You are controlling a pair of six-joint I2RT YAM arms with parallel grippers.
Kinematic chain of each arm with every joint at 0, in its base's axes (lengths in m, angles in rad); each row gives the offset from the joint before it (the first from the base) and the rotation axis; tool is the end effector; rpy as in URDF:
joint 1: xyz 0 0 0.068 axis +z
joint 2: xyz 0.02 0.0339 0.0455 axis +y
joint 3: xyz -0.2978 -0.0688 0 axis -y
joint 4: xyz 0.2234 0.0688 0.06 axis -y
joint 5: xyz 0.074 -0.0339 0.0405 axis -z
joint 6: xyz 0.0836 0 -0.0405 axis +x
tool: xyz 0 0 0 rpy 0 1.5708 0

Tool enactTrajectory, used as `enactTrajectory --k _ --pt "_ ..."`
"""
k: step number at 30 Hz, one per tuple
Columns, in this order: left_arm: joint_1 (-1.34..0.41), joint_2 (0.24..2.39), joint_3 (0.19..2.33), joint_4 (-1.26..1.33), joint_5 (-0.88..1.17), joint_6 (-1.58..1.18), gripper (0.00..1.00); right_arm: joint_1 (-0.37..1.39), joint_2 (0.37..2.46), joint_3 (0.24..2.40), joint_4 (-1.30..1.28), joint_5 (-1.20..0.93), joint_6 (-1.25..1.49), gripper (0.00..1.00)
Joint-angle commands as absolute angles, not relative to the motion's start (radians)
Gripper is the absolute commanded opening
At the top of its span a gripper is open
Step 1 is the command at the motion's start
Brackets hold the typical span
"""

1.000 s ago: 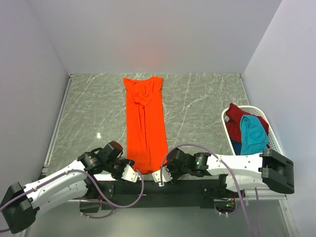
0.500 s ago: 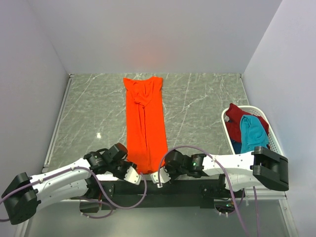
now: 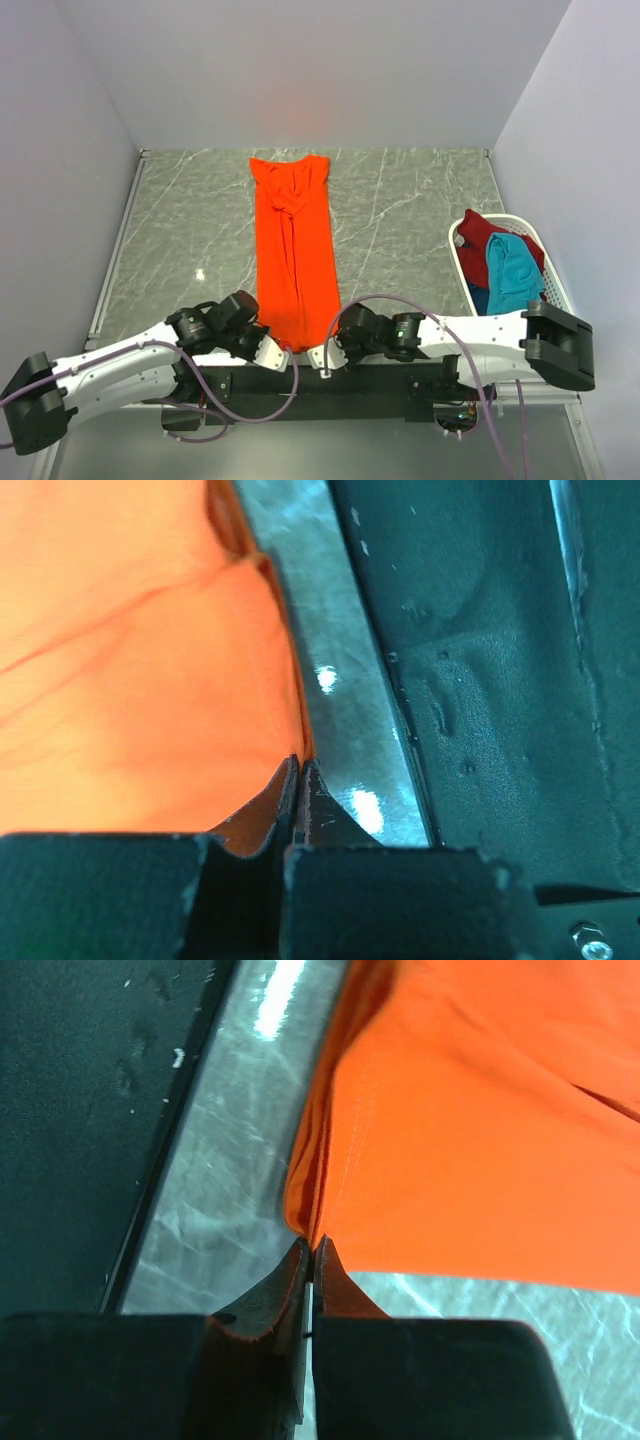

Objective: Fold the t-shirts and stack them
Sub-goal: Fold the tshirt

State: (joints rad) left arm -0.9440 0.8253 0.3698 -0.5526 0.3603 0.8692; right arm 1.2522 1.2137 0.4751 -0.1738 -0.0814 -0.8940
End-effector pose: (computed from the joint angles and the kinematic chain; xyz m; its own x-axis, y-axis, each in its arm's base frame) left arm 0.0502 -0.1195 0.1592 0.3429 0.7451 -0.5721 0.9393 -0.2673 0.2150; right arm 0.0617 0.2089 0.1620 0.5949 -0.6770 -0.4333 -0.7957 -0.4197 -0.4367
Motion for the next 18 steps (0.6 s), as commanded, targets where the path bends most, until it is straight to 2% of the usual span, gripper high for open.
enactTrajectory --k 1,3,7,10,18 --pt "-0.916 0.769 0.411 -0.593 0.368 0.811 0.00 1.241 1.134 0.523 -0.212 -0.074 -0.848 0.00" --pt "-0.865 0.776 0.429 -0.610 0.389 0.831 0.00 1.206 1.132 0.552 -0.228 -0.081 -0.844 0.00" --pt "-0.633 0.821 0.515 -0.626 0.491 0.914 0.00 1.065 1.161 0.650 -0.247 -0.127 -0.885 0.00" --pt "-0.528 0.908 0.587 -0.597 0.531 0.945 0.01 1.017 1.190 0.690 -0.226 -0.127 -0.940 0.00" --pt "-0.350 1.113 0.690 -0.413 0.566 1.064 0.01 0.876 1.324 0.811 -0.157 -0.179 -1.063 0.00"
